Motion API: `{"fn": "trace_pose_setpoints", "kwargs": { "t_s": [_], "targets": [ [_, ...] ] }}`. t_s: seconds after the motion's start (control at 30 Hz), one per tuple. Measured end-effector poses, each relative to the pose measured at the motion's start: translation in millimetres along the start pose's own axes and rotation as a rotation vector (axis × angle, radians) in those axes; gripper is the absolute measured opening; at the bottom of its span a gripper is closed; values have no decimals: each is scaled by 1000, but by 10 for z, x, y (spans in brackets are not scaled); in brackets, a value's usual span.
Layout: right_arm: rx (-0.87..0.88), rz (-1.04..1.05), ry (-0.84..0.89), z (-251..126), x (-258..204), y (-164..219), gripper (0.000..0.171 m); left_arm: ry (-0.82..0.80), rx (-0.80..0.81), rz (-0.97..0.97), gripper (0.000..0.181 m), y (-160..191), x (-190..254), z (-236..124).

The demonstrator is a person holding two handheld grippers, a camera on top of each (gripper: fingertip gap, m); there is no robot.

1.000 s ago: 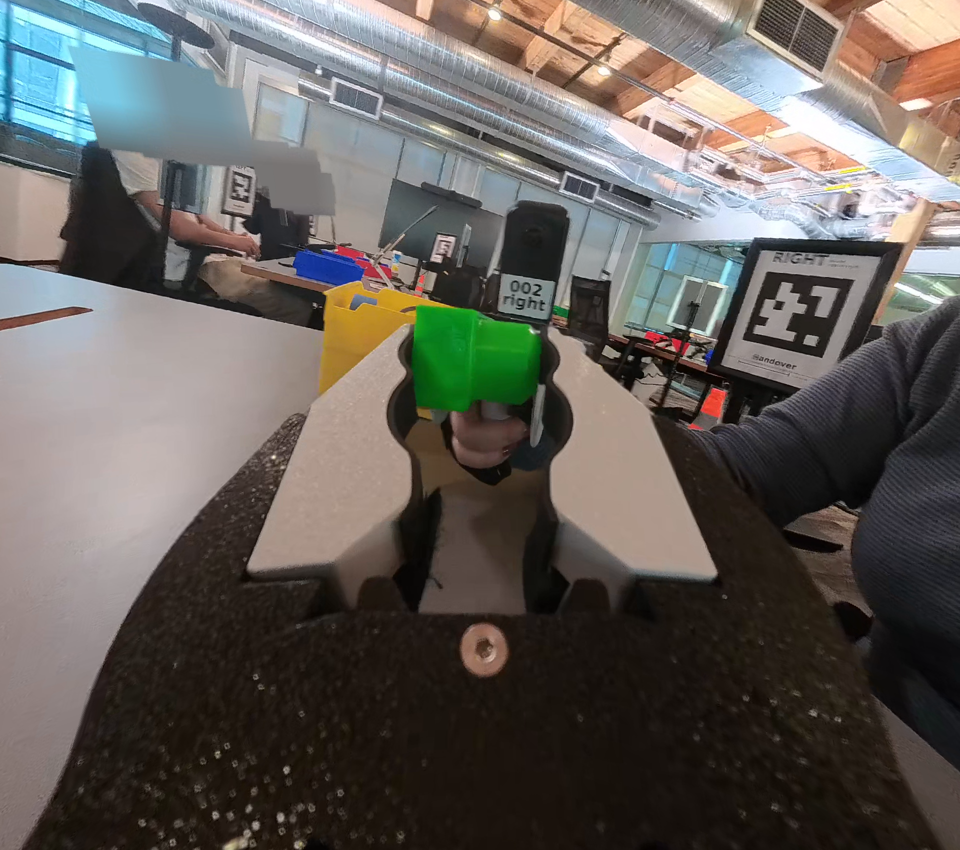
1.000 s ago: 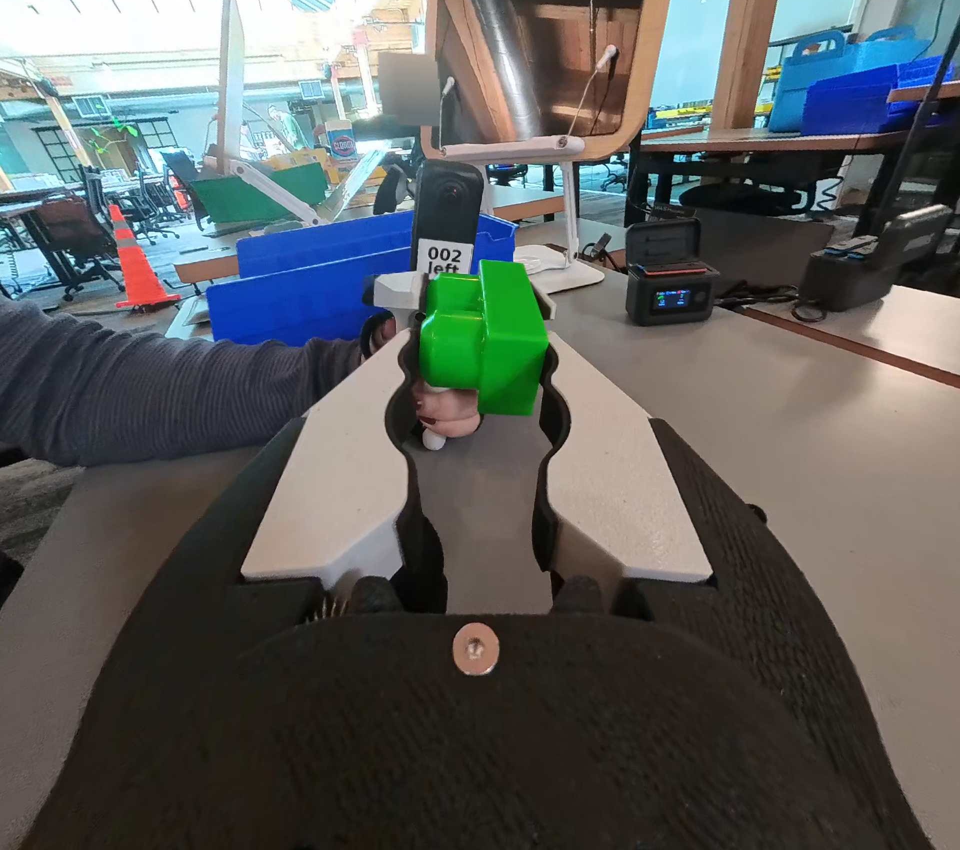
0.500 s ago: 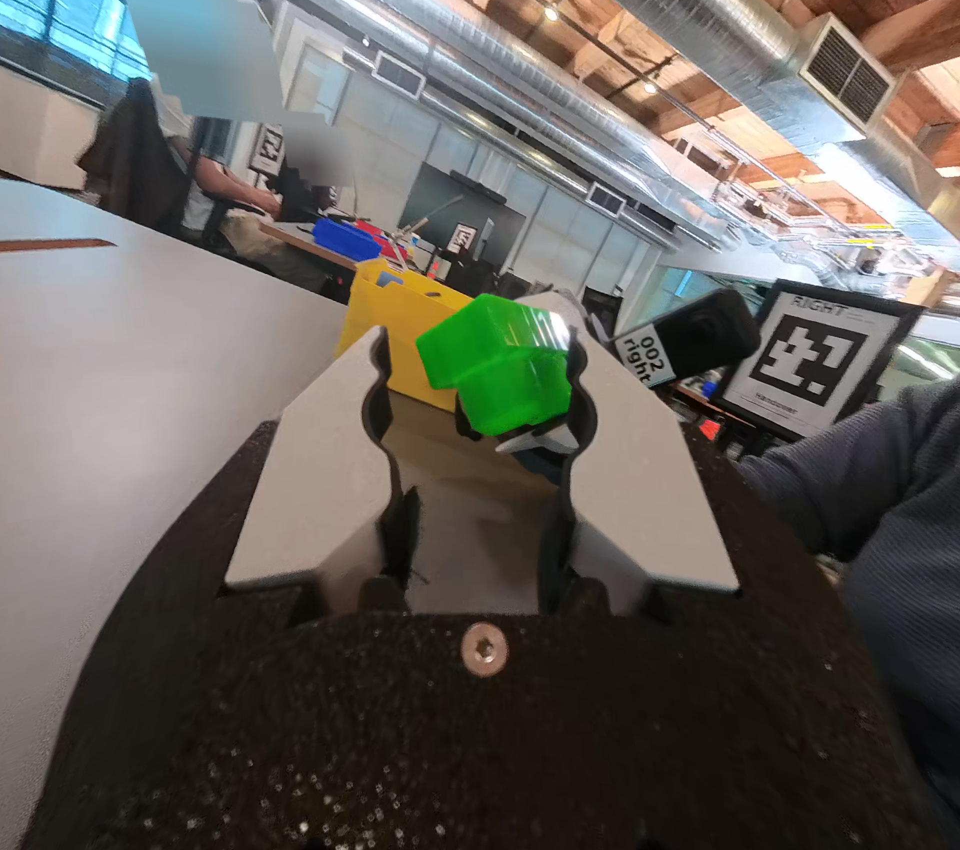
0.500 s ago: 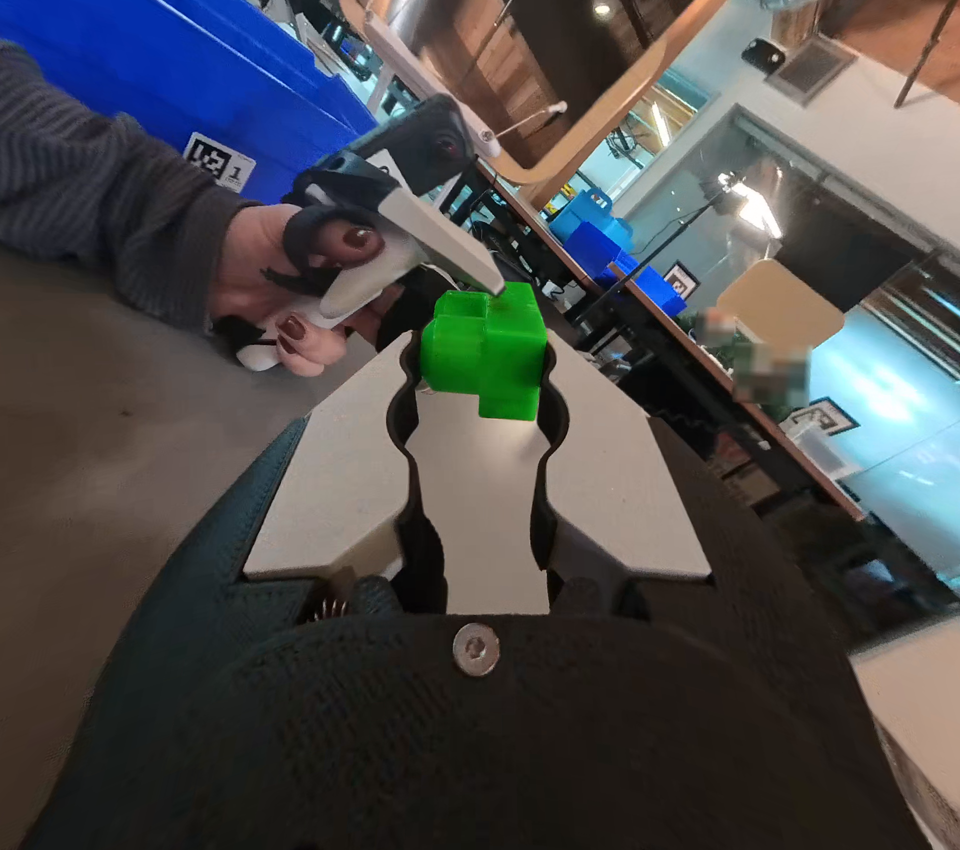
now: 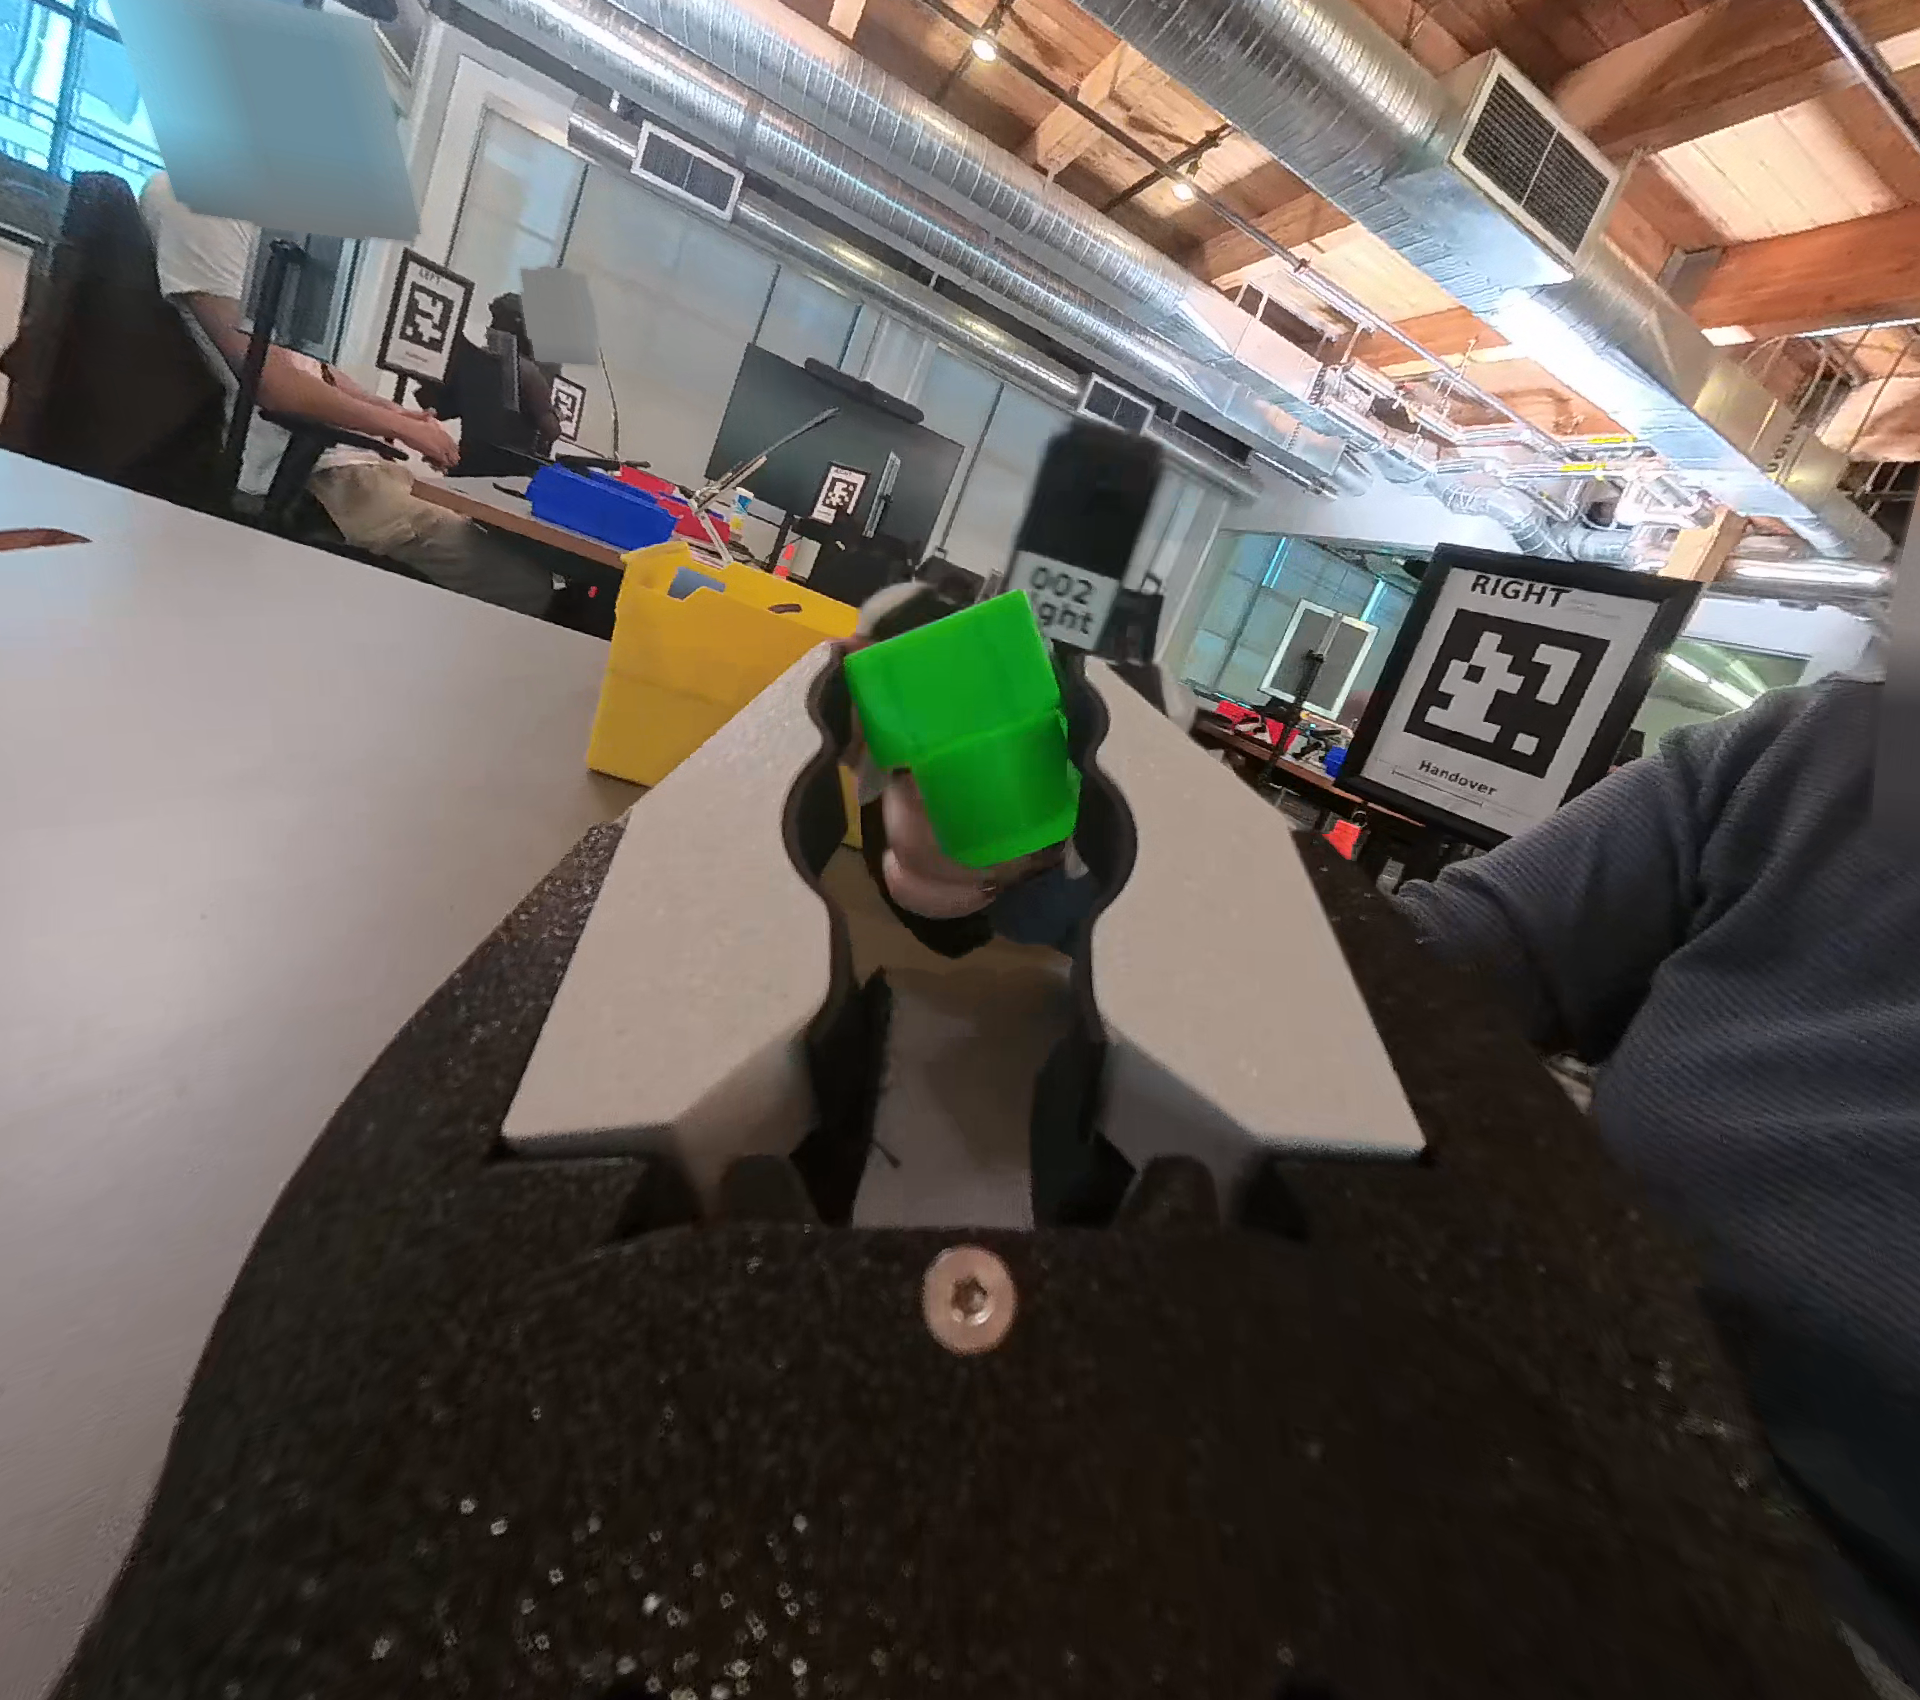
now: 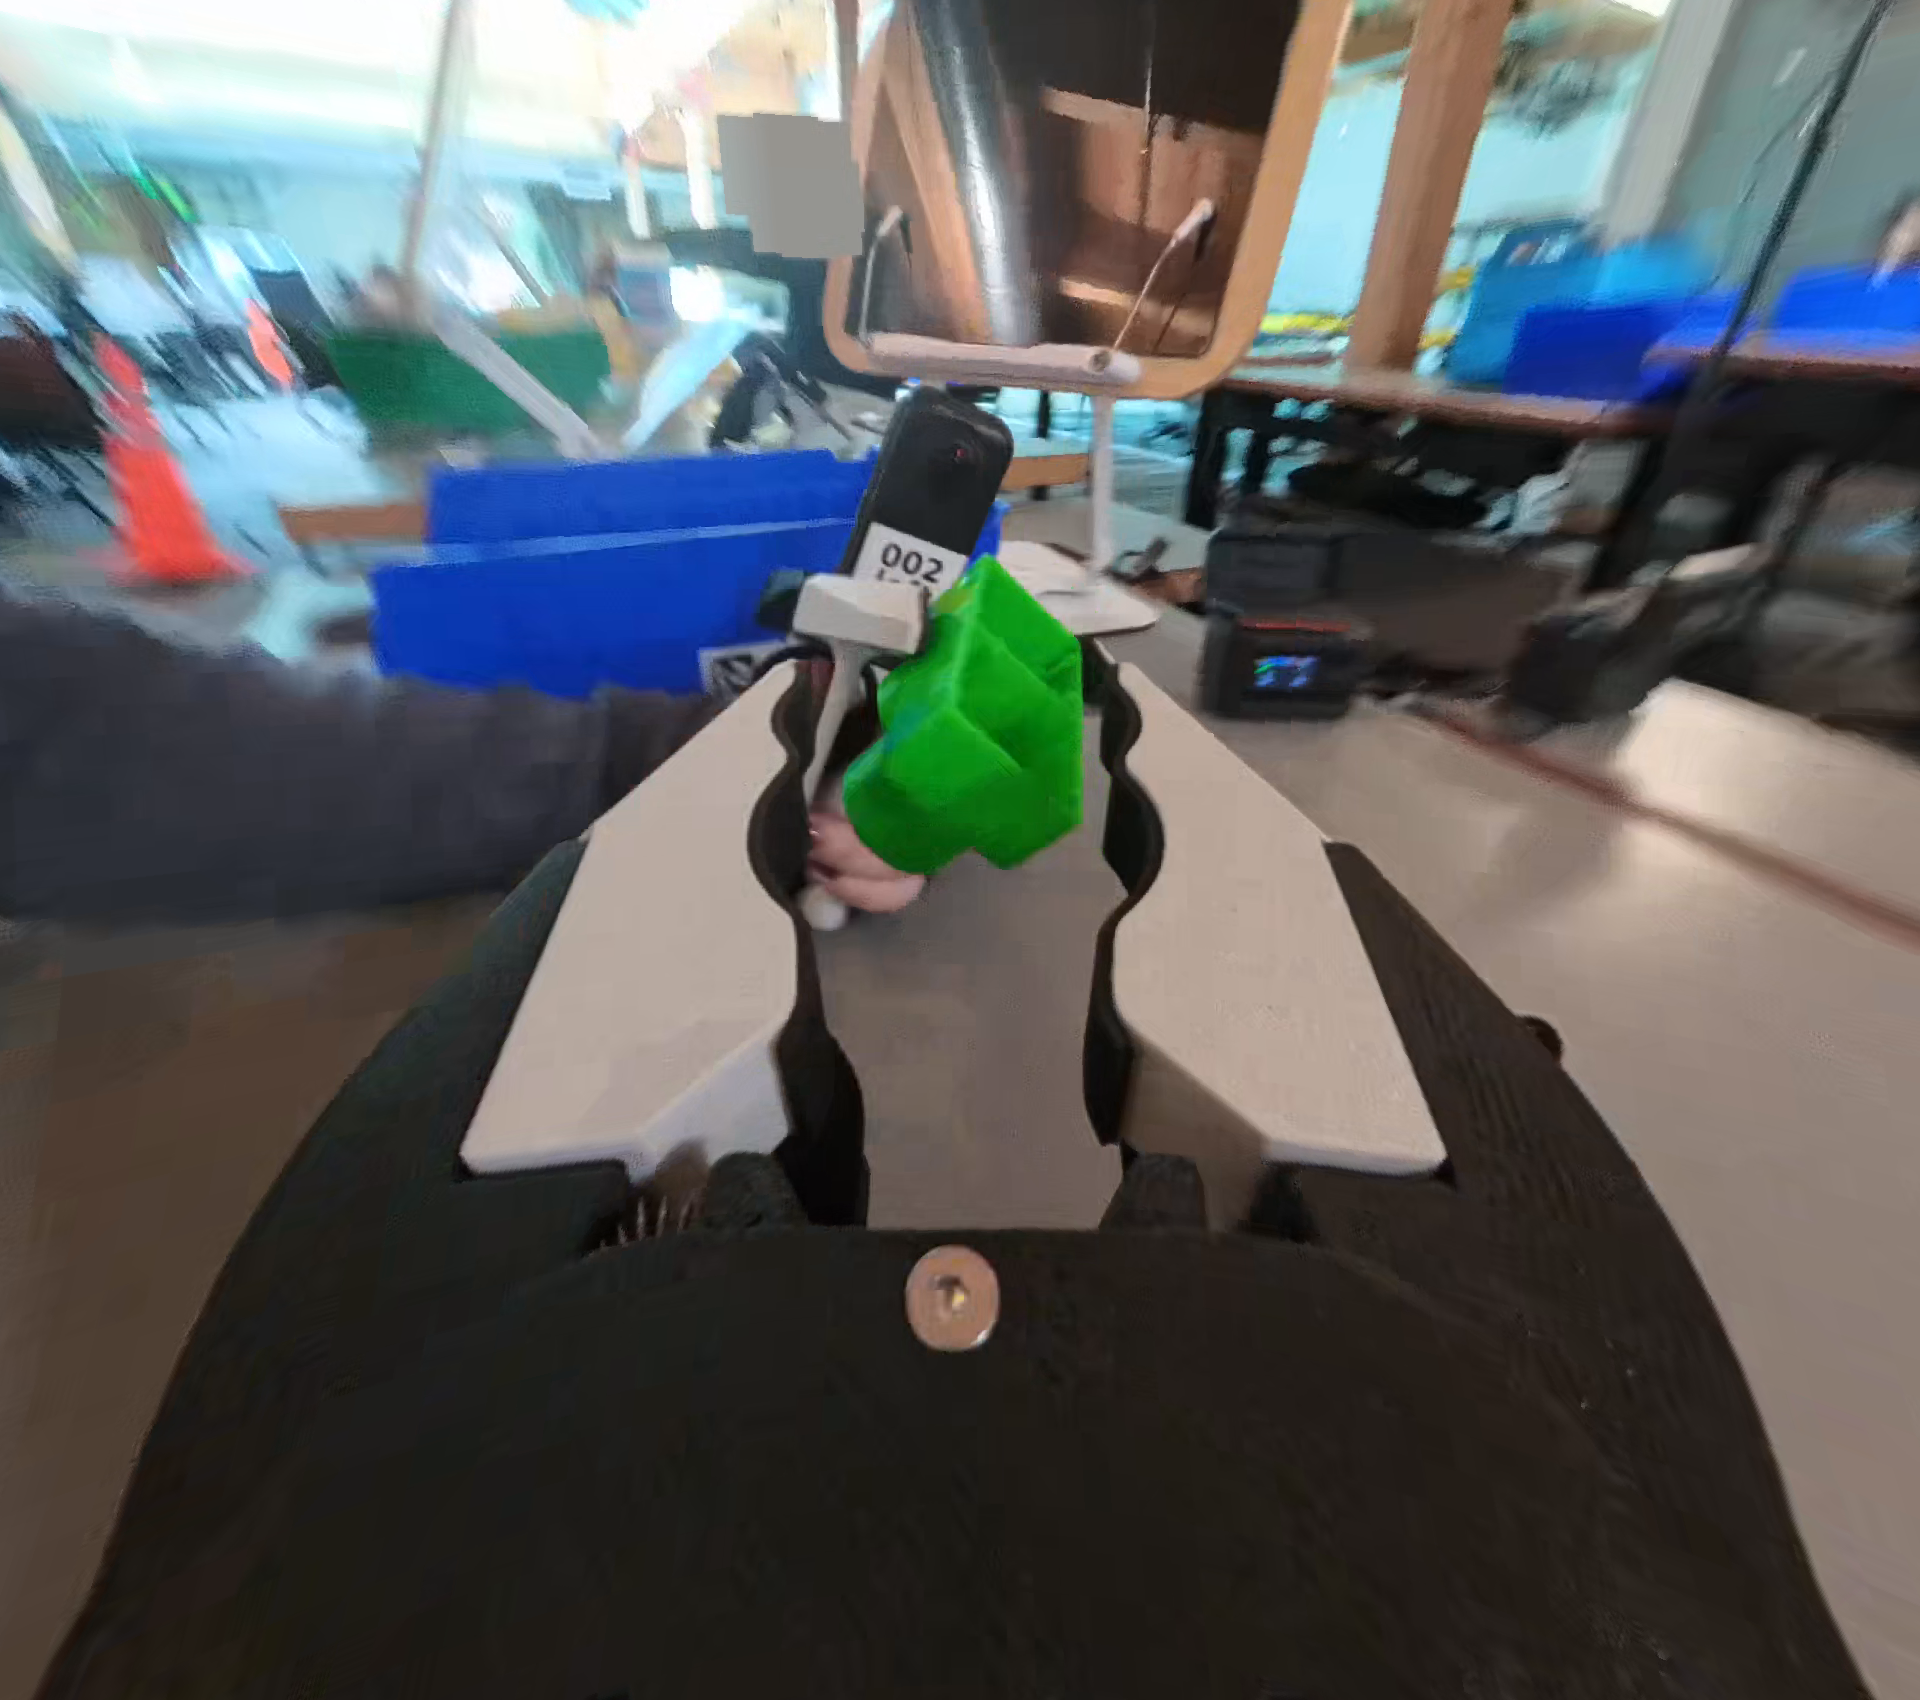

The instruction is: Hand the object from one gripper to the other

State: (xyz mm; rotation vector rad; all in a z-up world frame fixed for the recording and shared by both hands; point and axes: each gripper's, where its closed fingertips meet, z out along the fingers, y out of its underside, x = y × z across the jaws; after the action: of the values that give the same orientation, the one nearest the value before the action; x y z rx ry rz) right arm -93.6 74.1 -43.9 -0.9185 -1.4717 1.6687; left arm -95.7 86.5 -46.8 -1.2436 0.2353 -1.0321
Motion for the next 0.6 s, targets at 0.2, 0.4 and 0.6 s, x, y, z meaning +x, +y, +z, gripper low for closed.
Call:
{"fn": "trace_pose_setpoints", "kwargs": {
  "t_s": [0.2,0.4,0.6],
  "targets": [
    [-10,558,-196,-18,-5,56,60,-5,-13,111,39,33,63,20],
    [-92,551,-244,25,-113,195,36,9,-28,114,38,58,82,31],
    [-82,314,-76,20,63,200,35,-47,8,78,50,-3,-22,2]
  ]
}}
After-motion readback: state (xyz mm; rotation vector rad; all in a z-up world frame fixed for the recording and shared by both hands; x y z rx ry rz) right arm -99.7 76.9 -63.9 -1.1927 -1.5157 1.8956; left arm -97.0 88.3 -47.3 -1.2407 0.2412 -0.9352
